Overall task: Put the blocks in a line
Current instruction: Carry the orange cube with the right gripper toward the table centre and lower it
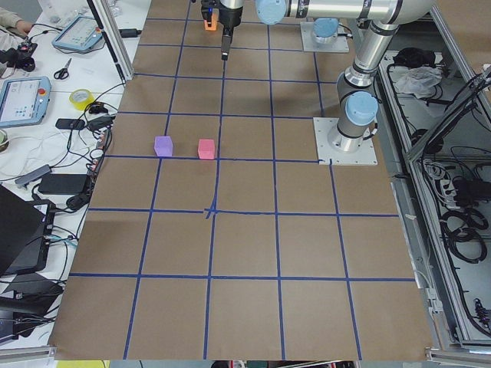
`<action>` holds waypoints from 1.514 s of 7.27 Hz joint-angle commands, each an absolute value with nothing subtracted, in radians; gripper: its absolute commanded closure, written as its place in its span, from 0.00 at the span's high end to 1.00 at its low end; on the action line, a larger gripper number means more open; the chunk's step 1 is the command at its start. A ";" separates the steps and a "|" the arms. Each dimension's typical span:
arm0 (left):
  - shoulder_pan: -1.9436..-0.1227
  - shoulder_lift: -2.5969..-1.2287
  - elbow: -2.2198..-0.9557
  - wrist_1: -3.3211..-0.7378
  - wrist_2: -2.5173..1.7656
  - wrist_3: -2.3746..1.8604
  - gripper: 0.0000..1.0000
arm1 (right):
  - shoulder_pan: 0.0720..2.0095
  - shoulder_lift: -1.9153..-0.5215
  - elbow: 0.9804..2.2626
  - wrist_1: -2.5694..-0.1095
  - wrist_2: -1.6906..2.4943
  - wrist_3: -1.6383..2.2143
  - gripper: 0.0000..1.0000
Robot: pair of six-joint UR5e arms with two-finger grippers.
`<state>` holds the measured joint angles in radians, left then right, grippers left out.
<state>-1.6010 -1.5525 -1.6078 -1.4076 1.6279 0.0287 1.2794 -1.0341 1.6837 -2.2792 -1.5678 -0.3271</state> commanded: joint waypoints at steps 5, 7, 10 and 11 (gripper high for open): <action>-1.600 -1.551 -1.611 -1.407 1.629 0.035 1.00 | 1.679 -1.007 1.510 -2.286 -1.448 0.023 0.27; -1.597 -1.552 -1.609 -1.407 1.629 0.037 1.00 | 1.858 -0.893 1.329 -2.275 -1.463 0.253 0.28; -1.583 -1.551 -1.614 -1.407 1.629 0.037 1.00 | 1.891 -0.845 1.304 -2.270 -1.508 0.270 0.30; -1.583 -1.552 -1.615 -1.407 1.629 0.038 1.00 | 1.891 -0.838 1.308 -2.270 -1.508 0.271 0.33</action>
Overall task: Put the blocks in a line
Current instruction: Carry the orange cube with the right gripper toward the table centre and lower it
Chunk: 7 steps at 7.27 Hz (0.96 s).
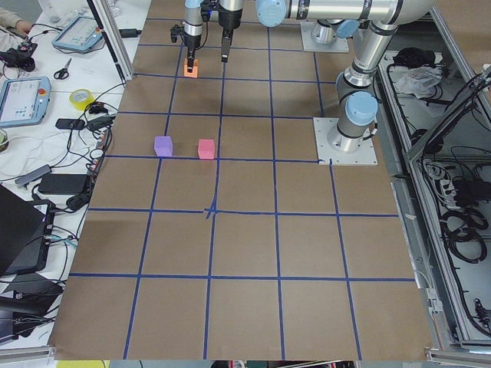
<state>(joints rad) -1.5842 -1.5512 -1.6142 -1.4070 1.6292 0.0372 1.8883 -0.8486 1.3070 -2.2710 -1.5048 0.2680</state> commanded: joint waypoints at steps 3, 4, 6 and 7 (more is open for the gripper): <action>-1.583 -1.552 -1.617 -1.407 1.628 0.022 1.00 | 1.902 -0.802 1.310 -2.270 -1.511 0.278 0.46; -1.582 -1.554 -1.614 -1.402 1.628 0.037 1.00 | 1.902 -0.796 1.310 -2.273 -1.511 0.278 0.63; -1.583 -1.554 -1.615 -1.397 1.628 0.037 1.00 | 1.901 -0.801 1.310 -2.270 -1.508 0.278 1.00; -1.585 -1.552 -1.615 -1.397 1.629 0.037 1.00 | 1.896 -0.816 1.307 -2.269 -1.508 0.275 1.00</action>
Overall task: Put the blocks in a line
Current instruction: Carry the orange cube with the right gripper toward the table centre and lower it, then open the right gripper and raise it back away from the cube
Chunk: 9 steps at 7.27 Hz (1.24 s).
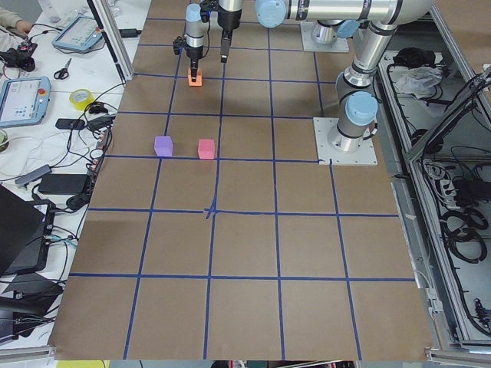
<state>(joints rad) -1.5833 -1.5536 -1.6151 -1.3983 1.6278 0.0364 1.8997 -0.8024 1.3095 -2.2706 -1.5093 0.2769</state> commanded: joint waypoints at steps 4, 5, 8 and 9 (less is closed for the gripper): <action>-1.583 -1.548 -1.603 -1.397 1.632 0.037 1.00 | 1.757 -1.136 1.318 -1.974 -1.500 0.270 1.00; -1.585 -1.549 -1.597 -1.397 1.631 0.023 1.00 | 1.717 -1.234 1.321 -1.821 -1.509 0.259 1.00; -1.623 -1.617 -1.527 -1.378 1.682 -0.076 1.00 | 1.593 -1.487 1.469 -1.658 -1.511 0.105 1.00; -1.640 -1.649 -1.526 -1.327 1.643 -0.099 1.00 | 1.563 -1.497 1.492 -1.664 -1.508 0.066 1.00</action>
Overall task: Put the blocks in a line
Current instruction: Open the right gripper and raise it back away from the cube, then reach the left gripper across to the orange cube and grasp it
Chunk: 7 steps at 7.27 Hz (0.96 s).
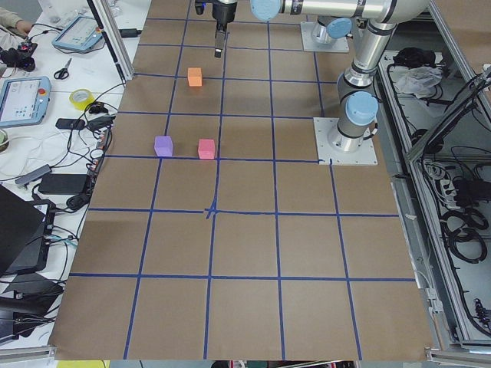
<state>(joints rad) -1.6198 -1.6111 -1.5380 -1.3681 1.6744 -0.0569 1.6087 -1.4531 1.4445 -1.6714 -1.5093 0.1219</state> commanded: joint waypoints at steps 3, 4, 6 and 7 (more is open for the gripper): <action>-1.730 -1.822 -1.523 -1.134 1.603 -0.220 1.00 | 1.559 -1.512 1.494 -1.654 -1.514 0.035 1.00; -1.756 -1.885 -1.519 -1.073 1.603 -0.248 1.00 | 1.559 -1.516 1.494 -1.646 -1.516 0.035 1.00; -1.802 -2.024 -1.442 -1.042 1.601 -0.321 1.00 | 1.557 -1.514 1.497 -1.646 -1.516 0.035 1.00; -1.827 -2.102 -1.381 -1.035 1.601 -0.360 1.00 | 1.555 -1.514 1.497 -1.646 -1.516 0.032 1.00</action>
<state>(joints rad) -1.7944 -2.0041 -1.4484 -1.0496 1.6021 -0.3177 1.5567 -1.5137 1.4962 -1.6475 -1.5150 0.0346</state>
